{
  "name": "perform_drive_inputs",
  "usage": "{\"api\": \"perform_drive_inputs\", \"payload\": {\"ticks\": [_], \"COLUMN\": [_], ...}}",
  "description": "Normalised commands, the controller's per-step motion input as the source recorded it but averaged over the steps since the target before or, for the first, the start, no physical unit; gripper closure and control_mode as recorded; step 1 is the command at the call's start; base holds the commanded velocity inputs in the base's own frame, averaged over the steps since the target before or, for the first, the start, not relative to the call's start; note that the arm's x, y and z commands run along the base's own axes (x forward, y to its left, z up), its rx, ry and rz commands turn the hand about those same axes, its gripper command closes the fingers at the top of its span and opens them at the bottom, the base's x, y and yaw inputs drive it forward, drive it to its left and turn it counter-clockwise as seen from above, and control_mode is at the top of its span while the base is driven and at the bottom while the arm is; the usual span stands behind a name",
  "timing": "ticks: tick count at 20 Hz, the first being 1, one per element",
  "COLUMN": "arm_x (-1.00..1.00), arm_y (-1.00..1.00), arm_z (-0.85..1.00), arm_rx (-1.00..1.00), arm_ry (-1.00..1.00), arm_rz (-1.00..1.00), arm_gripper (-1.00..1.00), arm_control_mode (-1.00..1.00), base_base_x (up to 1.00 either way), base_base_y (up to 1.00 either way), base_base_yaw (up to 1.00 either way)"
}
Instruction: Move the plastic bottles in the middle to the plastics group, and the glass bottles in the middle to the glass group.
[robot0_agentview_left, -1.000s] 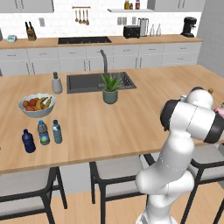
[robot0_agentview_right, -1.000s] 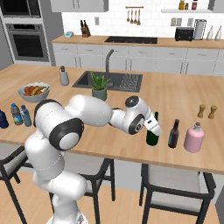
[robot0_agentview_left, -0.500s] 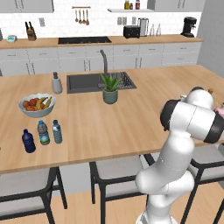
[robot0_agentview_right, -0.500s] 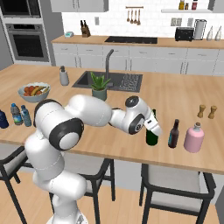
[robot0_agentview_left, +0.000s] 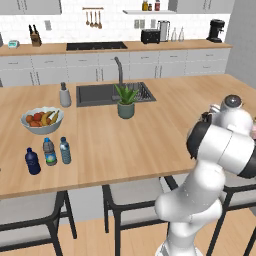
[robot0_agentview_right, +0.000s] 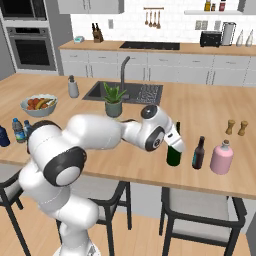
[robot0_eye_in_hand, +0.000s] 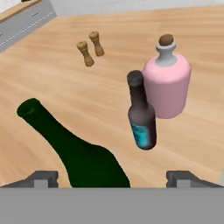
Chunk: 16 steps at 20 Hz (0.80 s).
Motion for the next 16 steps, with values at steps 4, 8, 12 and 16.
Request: {"api": "perform_drive_inputs", "payload": {"ticks": [4,8,12,16], "arm_x": [-0.29,-0.23,-0.14,-0.10], "arm_y": [0.02,0.07,0.08,0.05], "arm_z": [0.78,0.79,0.79,0.31], "arm_rx": [0.03,0.03,0.06,0.10], "arm_ry": [-0.08,-0.03,0.08,0.08], "arm_rz": [0.00,0.01,0.09,0.14], "arm_gripper": [-1.00,-1.00,-1.00,-1.00], "arm_control_mode": [-1.00,-1.00,-1.00,-1.00], "base_base_x": [0.00,0.00,0.00,0.00], "base_base_y": [0.00,0.00,0.00,0.00], "base_base_yaw": [0.00,0.00,0.00,0.00]}}
